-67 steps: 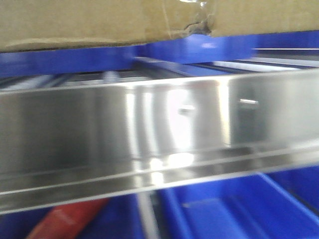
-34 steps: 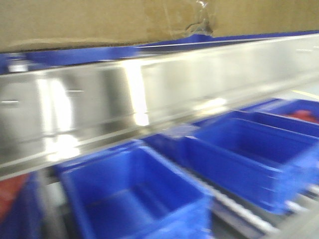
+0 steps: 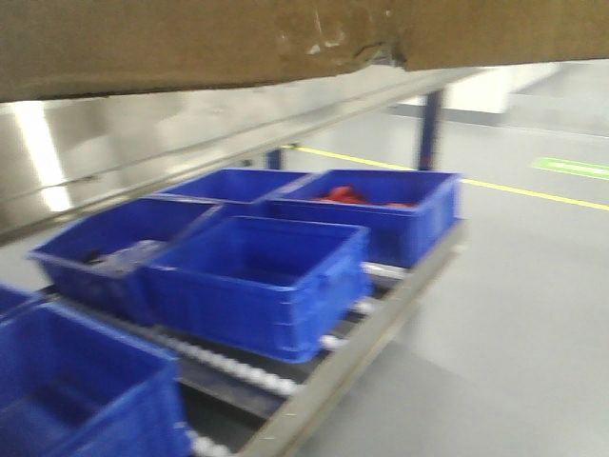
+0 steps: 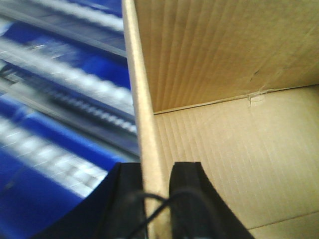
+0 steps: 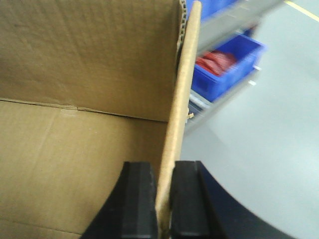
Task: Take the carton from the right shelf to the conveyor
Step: 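Hold the carton with both grippers while the base turns away from the shelf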
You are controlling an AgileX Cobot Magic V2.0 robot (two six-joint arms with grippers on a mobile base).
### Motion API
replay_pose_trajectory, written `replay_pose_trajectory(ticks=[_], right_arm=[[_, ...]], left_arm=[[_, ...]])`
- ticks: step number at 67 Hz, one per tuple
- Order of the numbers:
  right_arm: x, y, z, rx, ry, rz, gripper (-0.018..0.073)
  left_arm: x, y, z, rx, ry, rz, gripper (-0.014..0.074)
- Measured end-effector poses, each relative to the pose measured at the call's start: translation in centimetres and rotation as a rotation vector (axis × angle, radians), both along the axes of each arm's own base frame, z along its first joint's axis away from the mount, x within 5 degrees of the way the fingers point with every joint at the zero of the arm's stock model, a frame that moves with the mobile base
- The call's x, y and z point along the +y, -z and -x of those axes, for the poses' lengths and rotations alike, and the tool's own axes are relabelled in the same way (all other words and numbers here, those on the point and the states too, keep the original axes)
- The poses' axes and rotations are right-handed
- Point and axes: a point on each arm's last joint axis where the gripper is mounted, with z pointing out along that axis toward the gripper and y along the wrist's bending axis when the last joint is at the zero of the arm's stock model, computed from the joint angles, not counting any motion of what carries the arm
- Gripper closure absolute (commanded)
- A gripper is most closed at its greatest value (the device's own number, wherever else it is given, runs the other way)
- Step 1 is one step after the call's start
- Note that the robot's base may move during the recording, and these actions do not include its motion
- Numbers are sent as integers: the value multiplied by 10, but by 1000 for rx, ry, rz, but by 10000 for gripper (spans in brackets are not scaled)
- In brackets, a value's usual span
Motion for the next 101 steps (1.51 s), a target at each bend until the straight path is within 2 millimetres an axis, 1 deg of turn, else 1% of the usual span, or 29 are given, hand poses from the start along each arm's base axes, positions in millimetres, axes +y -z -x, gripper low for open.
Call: replay_pose_trajectory(ticks=[101], right_arm=[[0, 0, 0, 0, 0, 0, 627]], left_arm=[[0, 0, 0, 0, 0, 0, 615]])
